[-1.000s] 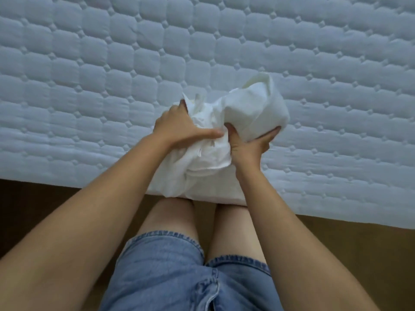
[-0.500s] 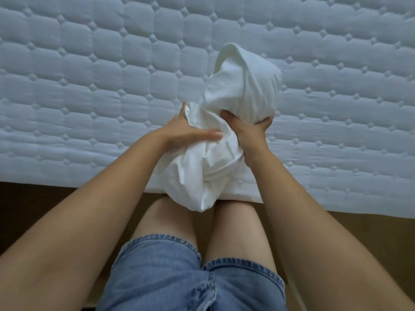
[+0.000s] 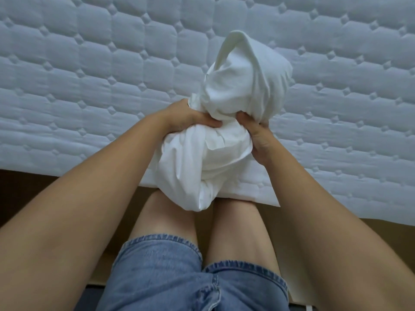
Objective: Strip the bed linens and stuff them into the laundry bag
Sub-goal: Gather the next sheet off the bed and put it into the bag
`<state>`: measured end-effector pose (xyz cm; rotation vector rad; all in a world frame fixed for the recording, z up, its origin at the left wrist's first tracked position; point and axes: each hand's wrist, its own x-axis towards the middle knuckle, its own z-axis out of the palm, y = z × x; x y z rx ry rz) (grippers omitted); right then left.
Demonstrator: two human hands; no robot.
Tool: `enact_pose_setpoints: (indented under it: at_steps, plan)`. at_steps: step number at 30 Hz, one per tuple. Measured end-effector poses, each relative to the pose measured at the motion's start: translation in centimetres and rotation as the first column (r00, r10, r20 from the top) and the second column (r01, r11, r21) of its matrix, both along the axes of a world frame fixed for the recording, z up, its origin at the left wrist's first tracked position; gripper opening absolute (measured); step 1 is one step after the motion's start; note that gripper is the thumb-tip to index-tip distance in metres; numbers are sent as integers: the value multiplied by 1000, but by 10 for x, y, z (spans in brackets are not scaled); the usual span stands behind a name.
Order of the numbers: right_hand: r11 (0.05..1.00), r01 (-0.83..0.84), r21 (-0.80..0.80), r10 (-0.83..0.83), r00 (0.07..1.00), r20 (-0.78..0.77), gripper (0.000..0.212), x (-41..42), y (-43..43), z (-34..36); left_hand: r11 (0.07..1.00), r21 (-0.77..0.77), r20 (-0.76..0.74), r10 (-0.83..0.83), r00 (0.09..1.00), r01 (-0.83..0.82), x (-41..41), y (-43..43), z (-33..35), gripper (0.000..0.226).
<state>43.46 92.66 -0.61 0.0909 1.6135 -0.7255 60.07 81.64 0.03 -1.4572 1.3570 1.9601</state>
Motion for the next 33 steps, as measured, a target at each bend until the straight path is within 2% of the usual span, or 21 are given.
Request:
enact_pose_setpoints:
  at_steps: [2, 5, 7, 10, 13, 18, 19, 21, 23, 24, 26, 28, 31, 33]
  plan:
    - [999, -2, 46, 6, 997, -76, 135, 0, -5, -10, 999, 13, -16, 32, 999, -32, -2, -3, 1, 77]
    - [989, -67, 130, 95, 970, -226, 134, 5, -10, -15, 997, 4, -37, 76, 996, -76, -4, -6, -3, 58]
    - [989, -40, 139, 83, 946, -313, 136, 7, -15, -20, 995, -6, -51, 98, 994, -99, -3, -7, -8, 56]
    - [998, 23, 54, 2, 908, -420, 116, 6, -15, -33, 993, -28, -71, 115, 991, -117, -3, -7, -17, 61]
    - [994, 46, -98, -81, 917, -391, 93, 9, -15, -39, 992, -38, -101, 114, 988, -118, 1, -8, -22, 59]
    - [978, 60, -200, -105, 969, -223, 103, 8, -9, -27, 994, 58, -167, 103, 981, -94, 6, -6, -3, 24]
    - [975, 71, -210, -113, 975, -194, 98, 8, -6, -21, 993, 67, -174, 106, 979, -96, 7, -3, 3, 25]
    - [966, 128, -224, -171, 968, -182, 89, 10, 6, -3, 993, 71, -172, 108, 979, -97, 9, 5, 17, 45]
    - [960, 195, -199, -237, 947, -217, 90, 10, 25, 22, 994, 75, -173, 88, 981, -76, 5, 18, 32, 63]
    - [956, 226, -185, -265, 937, -228, 91, 8, 39, 35, 996, 73, -177, 67, 982, -55, 0, 26, 42, 64]
    - [937, 296, -184, -335, 911, -242, 89, -1, 75, 63, 999, 53, -206, 3, 979, 8, -17, 51, 66, 54]
    - [908, 366, -204, -412, 870, -272, 99, -14, 119, 95, 996, 17, -257, -83, 963, 90, -40, 84, 93, 39]
    - [835, 474, -280, -547, 771, -327, 116, -32, 198, 141, 971, -32, -327, -234, 916, 236, -79, 144, 134, 44]
    - [775, 524, -354, -628, 700, -340, 109, -37, 257, 175, 941, -57, -349, -332, 876, 334, -104, 190, 162, 50]
